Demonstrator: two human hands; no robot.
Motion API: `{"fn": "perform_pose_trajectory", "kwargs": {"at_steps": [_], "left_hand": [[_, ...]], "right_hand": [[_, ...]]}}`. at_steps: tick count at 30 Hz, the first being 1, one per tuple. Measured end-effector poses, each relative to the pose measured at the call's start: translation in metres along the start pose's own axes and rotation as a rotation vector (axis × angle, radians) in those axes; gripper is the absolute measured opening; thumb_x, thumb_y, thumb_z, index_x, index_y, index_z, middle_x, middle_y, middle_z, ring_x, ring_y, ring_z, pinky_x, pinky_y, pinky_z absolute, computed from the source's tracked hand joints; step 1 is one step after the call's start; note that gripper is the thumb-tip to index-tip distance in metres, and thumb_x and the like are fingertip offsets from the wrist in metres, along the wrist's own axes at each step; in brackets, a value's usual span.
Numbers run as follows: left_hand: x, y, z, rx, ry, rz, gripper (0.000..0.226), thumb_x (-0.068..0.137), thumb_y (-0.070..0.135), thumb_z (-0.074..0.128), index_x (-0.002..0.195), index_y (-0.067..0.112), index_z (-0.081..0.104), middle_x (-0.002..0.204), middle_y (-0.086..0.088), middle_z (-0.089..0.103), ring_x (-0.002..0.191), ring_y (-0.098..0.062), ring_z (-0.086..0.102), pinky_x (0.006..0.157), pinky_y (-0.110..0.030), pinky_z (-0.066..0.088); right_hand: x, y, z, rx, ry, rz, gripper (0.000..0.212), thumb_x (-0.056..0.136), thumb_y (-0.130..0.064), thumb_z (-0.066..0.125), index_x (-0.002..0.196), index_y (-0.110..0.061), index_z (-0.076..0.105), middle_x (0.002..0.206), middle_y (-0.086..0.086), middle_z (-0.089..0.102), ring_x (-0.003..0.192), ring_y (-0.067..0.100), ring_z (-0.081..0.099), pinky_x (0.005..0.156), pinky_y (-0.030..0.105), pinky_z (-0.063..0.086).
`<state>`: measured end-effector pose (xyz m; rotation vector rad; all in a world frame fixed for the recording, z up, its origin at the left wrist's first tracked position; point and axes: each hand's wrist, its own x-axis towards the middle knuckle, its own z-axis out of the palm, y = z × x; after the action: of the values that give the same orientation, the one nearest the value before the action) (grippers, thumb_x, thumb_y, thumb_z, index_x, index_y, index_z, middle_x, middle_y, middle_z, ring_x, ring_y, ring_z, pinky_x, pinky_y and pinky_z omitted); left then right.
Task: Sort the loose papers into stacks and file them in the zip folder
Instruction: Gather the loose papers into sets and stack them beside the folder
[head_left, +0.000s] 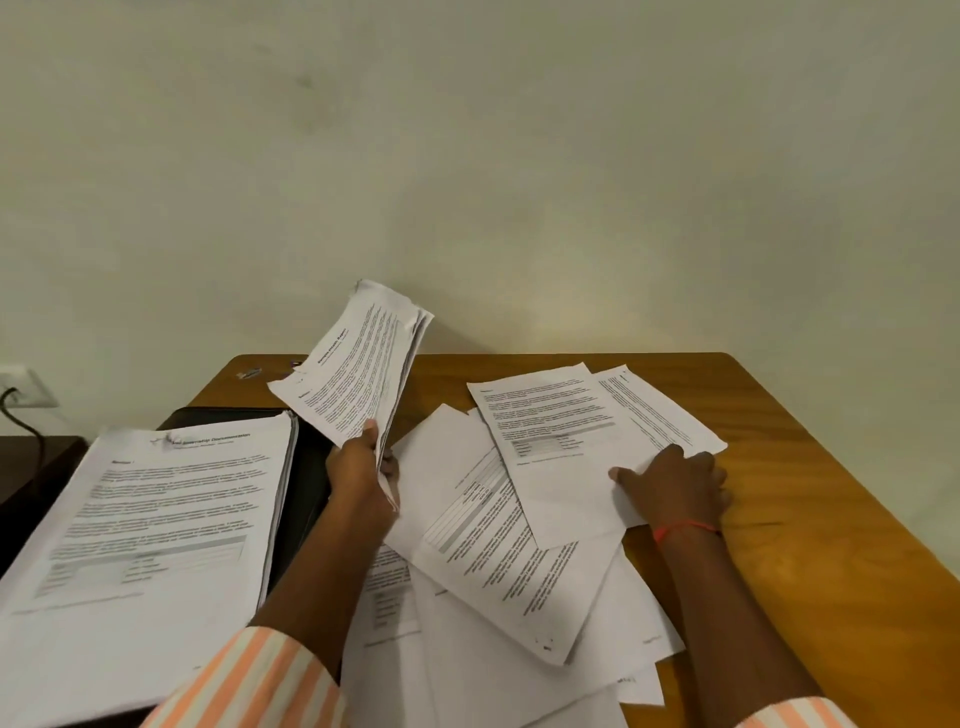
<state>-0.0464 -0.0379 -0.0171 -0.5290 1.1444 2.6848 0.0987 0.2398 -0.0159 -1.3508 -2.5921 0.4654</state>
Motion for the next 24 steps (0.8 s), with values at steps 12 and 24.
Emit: {"fn": "perform_pose_trajectory", "kwargs": {"at_steps": [12,24], "left_hand": [[-0.001,0.003,0.000,-0.081,-0.082,-0.030,0.042,0.102,0.021,0.057,0.143,0.018,0.053,0.102,-0.001,0.060,0.055,-0.005,0.041,0.039,-0.010,0.037],[-0.004,0.001,0.001,-0.061,-0.072,-0.027,0.042,0.103,0.021,0.055,0.144,0.016,0.050,0.085,0.001,0.055,0.050,-0.006,0.046,0.041,-0.011,0.040]], "right_hand": [[0.002,-0.004,0.004,0.051,0.055,-0.005,0.075,0.084,-0.056,0.071,0.137,-0.009,0.046,0.140,0.020,0.048,0.126,0.036,0.047,0.105,0.047,0.043],[-0.093,-0.063,0.002,-0.135,-0.475,-0.848,0.092,0.073,-0.069,0.073,0.149,-0.031,0.039,0.148,-0.001,0.037,0.138,0.021,0.031,0.113,0.042,0.024]]}}
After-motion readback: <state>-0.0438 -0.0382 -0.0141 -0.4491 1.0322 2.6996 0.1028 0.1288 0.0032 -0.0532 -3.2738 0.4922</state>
